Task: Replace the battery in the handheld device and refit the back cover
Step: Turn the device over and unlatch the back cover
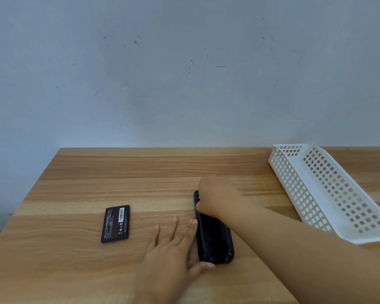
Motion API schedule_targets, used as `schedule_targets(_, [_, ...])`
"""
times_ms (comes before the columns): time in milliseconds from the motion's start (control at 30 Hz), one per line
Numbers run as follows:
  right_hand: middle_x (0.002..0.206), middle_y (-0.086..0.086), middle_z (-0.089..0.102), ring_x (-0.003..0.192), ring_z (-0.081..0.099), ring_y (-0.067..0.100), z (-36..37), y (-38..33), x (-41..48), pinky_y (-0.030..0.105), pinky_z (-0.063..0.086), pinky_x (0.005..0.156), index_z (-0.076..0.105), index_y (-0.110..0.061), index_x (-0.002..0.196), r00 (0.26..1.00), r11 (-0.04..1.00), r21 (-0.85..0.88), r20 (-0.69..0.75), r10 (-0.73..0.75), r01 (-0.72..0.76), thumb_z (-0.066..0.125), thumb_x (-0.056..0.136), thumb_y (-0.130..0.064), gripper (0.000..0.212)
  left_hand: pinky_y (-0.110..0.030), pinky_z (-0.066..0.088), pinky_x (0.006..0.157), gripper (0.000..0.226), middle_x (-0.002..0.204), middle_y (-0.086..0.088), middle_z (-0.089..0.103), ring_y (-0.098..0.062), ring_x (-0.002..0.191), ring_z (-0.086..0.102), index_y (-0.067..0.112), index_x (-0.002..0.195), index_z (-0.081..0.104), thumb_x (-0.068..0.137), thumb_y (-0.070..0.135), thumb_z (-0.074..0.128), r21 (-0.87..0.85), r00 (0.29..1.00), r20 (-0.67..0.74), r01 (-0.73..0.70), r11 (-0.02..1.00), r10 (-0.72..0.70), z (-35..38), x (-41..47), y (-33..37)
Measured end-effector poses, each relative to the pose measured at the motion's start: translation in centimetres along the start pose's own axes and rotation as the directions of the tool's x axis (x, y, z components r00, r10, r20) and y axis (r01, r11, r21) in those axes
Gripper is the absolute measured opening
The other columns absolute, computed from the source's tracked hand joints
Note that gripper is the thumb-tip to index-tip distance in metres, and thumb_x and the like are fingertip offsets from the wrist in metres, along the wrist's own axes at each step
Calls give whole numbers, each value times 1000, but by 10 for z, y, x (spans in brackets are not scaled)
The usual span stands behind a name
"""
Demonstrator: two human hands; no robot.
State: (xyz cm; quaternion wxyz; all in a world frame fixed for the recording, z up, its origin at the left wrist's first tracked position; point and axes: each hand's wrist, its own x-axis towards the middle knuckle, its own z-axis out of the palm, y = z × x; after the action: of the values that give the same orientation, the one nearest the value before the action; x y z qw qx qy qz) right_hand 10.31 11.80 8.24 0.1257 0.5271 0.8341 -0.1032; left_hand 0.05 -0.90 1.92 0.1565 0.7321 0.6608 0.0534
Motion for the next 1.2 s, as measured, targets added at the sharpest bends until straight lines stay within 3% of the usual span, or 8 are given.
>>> schedule_targets(100, [80, 6, 60, 67, 51, 19, -9, 11, -4, 25, 38, 49, 56, -6, 79, 999, 999, 17, 29, -37, 36, 50, 86, -14, 13, -38, -11, 114, 88, 150, 24, 6, -1, 132, -21, 43, 128, -22, 55, 85, 3, -16, 1000, -21, -14, 1000, 13, -2, -1, 2])
schedule_targets(233, [118, 8, 59, 97, 54, 25, -19, 34, -15, 28, 37, 63, 47, -34, 127, 977, 989, 23, 154, -150, 149, 40, 89, -5, 48, -36, 2, 112, 89, 144, 23, 31, -5, 137, 7, 41, 139, 6, 63, 86, 9, -2, 996, -87, -12, 1000, 12, 4, 1, -2])
schedule_targets(333, [119, 4, 59, 91, 52, 21, -18, 43, -18, 26, 35, 56, 44, -45, 128, 951, 967, -61, 203, -232, 249, 37, 90, -2, 58, -38, 23, 98, 85, 117, 19, 64, -9, 121, 47, 31, 130, 42, 71, 85, 16, 8, 997, -75, 0, 1000, 0, 13, 2, -6])
schedule_targets(433, [116, 5, 59, 98, 56, 26, -14, 45, -19, 33, 44, 68, 43, -45, 128, 938, 937, -141, 187, -291, 319, 37, 90, 1, 60, -38, 25, 96, 84, 114, 19, 65, -10, 117, 52, 30, 129, 45, 71, 84, 15, 30, 997, -76, -12, 999, 15, 13, 3, -7])
schedule_targets(700, [104, 11, 57, 88, 56, 29, -7, 41, -18, 28, 32, 49, 42, -38, 126, 943, 931, -174, 149, -298, 322, 33, 91, -1, 52, -38, 26, 95, 85, 111, 17, 67, -10, 115, 55, 30, 126, 50, 71, 84, 13, 60, 994, -105, 10, 998, -4, 16, 4, -7])
schedule_targets(833, [113, 8, 58, 98, 56, 28, 3, 48, -14, 37, 48, 70, 44, -40, 128, 955, 956, -60, 95, -281, 287, 36, 90, -2, 55, -38, 26, 95, 85, 113, 19, 65, -10, 116, 54, 30, 126, 48, 70, 85, 15, 71, 994, -107, 7, 997, 0, 16, 4, -8])
schedule_targets(933, [136, 3, 47, 121, 47, 26, 15, 55, -24, 37, 42, 99, 48, -36, 131, 977, 967, 143, 1, -212, 210, 39, 91, -5, 51, -38, 24, 96, 85, 114, 19, 65, -10, 116, 54, 30, 126, 48, 70, 84, 14, 66, 993, -119, 13, 998, -5, 17, 4, -8])
schedule_targets(1200, [143, 0, 34, 130, 31, 22, 41, 36, -52, 31, 27, 109, 41, -24, 138, 975, 981, 150, -205, -90, 122, 36, 93, -15, 47, -39, 24, 96, 85, 117, 19, 63, -10, 119, 51, 30, 129, 45, 70, 85, 15, 90, 988, -153, 4, 996, 10, 20, 3, -9])
